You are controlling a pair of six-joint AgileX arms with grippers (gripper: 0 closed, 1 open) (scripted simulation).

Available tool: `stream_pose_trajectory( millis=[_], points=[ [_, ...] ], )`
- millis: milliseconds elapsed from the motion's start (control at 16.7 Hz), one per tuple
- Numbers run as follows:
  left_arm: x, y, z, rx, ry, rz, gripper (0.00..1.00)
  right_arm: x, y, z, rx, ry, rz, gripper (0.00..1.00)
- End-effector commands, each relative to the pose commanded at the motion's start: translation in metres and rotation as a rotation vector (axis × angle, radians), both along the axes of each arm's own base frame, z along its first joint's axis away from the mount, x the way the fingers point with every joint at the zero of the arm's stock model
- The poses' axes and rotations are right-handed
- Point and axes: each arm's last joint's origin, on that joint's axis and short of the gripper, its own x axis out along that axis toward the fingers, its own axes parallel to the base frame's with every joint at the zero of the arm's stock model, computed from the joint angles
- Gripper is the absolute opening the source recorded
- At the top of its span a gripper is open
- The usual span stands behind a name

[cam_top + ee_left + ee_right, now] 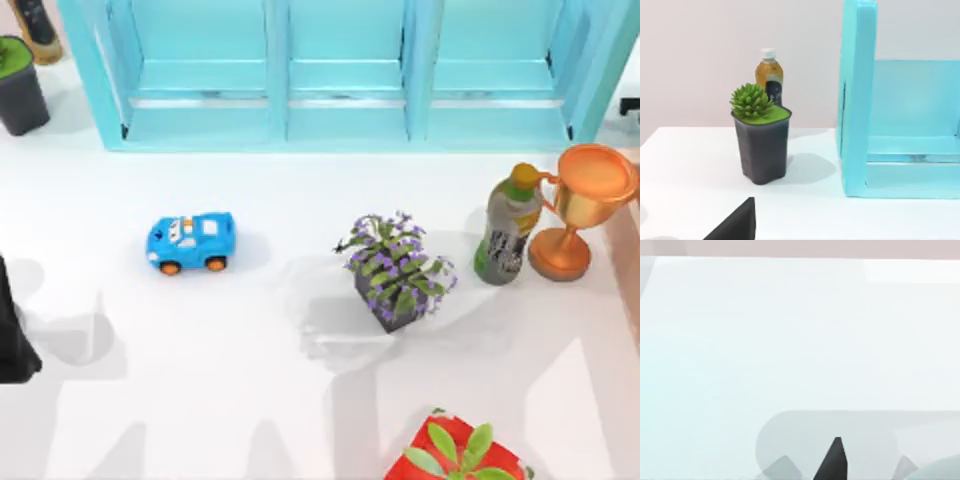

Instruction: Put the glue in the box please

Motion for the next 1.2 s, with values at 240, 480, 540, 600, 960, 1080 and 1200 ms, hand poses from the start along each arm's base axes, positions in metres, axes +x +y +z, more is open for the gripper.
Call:
stream_pose_trajectory(
  millis=[240,480,540,600,960,1080,1200],
  points=[
    [0.000,0.000,0.000,0.000,0.000,0.000,1.00,0.000,0.000,0.000,0.000,0.000,0.000,0.00],
    [0.000,0.000,0.000,0.000,0.000,0.000,1.00,0.000,-0.002,0.002,0.000,-0.003,-0.003,0.00],
    [0.000,0.000,0.000,0.000,0.000,0.000,1.00,0.000,-0.002,0.003,0.001,-0.004,-0.007,0.00],
    [0.000,0.000,0.000,0.000,0.000,0.000,1.00,0.000,-0.005,0.008,0.004,-0.006,-0.022,0.00],
    [0.000,0.000,0.000,0.000,0.000,0.000,1.00,-0.008,-0.037,0.062,0.025,0.032,-0.134,0.00],
    [0.000,0.000,0.000,0.000,0.000,0.000,1.00,-0.010,-0.035,0.080,0.032,0.046,-0.131,0.00],
    [0.000,0.000,0.000,0.000,0.000,0.000,1.00,-0.012,-0.029,0.087,0.038,0.067,-0.110,0.00]
  ],
)
